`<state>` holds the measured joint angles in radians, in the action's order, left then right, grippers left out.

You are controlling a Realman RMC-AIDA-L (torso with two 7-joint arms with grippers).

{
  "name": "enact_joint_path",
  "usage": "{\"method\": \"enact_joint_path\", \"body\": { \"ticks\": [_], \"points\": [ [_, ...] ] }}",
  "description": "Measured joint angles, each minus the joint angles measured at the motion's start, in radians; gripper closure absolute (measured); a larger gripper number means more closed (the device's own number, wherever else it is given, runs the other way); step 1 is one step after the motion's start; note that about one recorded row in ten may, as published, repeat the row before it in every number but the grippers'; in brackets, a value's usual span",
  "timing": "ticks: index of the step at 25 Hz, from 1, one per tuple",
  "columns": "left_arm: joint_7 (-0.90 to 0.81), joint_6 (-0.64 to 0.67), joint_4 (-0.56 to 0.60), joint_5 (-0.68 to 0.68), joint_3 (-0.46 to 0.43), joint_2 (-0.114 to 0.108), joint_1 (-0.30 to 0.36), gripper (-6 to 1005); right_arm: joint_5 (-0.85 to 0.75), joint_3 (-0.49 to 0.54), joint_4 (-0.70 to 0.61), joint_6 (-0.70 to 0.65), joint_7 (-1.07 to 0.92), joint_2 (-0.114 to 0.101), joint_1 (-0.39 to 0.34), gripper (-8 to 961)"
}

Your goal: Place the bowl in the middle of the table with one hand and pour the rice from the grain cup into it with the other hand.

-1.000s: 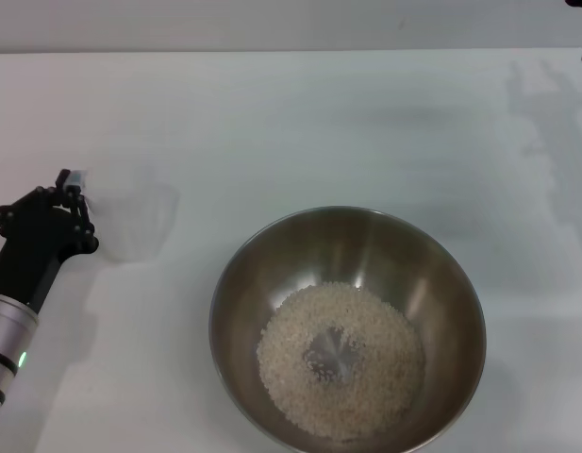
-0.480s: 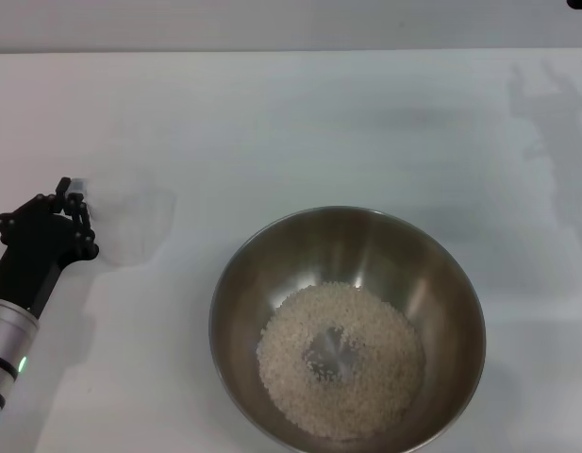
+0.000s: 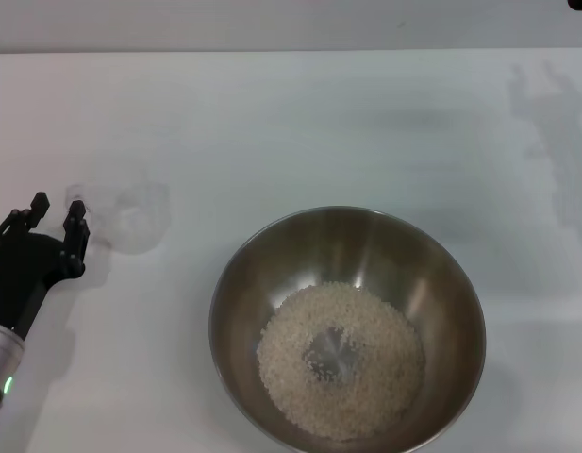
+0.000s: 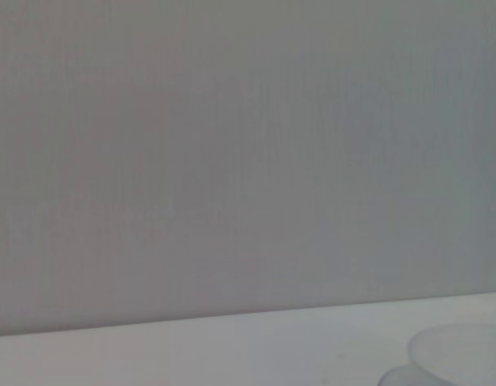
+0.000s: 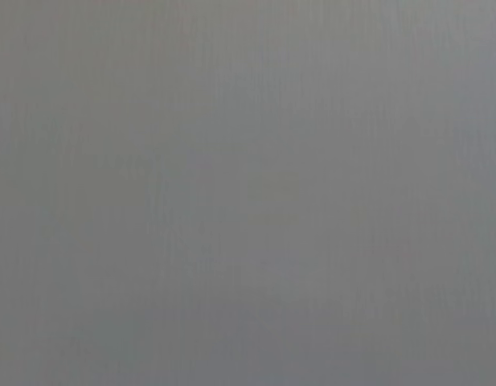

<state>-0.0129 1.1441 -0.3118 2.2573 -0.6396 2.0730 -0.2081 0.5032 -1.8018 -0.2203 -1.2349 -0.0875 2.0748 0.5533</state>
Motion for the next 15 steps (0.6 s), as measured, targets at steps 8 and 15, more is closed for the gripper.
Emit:
{"method": "enact_joint_path", "body": {
  "ticks": [8,15],
  "points": [
    [-0.001,0.038,0.002,0.002,0.019,-0.002,0.037,593,0.0,0.015,0.004,0.007,0.0,-0.002,0.005,530],
    [-0.012,0.12,0.032,0.003,0.079,-0.004,0.072,593,0.0,0.026,0.006,0.009,0.001,-0.002,0.007,530]
  ]
}}
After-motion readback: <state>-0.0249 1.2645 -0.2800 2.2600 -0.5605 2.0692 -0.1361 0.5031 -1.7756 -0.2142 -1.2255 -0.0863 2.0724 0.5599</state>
